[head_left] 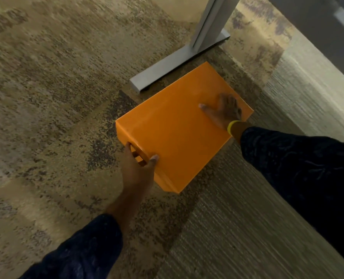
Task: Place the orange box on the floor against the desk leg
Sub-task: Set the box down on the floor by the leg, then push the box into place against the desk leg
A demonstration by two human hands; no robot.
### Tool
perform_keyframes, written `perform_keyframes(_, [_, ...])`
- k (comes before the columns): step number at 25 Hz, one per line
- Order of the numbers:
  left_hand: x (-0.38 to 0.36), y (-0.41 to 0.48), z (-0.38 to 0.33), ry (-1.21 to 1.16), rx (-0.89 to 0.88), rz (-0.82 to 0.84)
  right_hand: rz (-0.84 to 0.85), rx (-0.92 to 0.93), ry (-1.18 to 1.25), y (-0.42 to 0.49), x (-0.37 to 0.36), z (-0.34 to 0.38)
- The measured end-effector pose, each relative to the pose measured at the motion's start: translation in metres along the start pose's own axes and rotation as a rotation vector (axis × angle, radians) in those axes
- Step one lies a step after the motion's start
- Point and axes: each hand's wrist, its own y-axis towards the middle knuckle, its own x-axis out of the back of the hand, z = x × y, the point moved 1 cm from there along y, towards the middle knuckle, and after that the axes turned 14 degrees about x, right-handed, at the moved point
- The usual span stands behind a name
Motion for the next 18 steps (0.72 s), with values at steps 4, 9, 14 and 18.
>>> perform_keyframes(4, [0.033,-0.014,-0.009,0.511,-0.167,0.012,0.025,0.063,-0.001,-0.040,-0.004,0.019])
perform_keyframes(9, [0.083,-0.036,-0.023,1.049,-0.442,-0.020,0.069,0.157,-0.003,-0.100,-0.010,0.052])
perform_keyframes(14, [0.118,-0.070,-0.024,1.466,-0.487,0.000,0.139,0.233,-0.010,-0.176,-0.019,0.097])
perform_keyframes(18, [0.140,-0.097,-0.028,1.586,-0.539,-0.025,0.224,0.233,0.044,-0.235,-0.032,0.124])
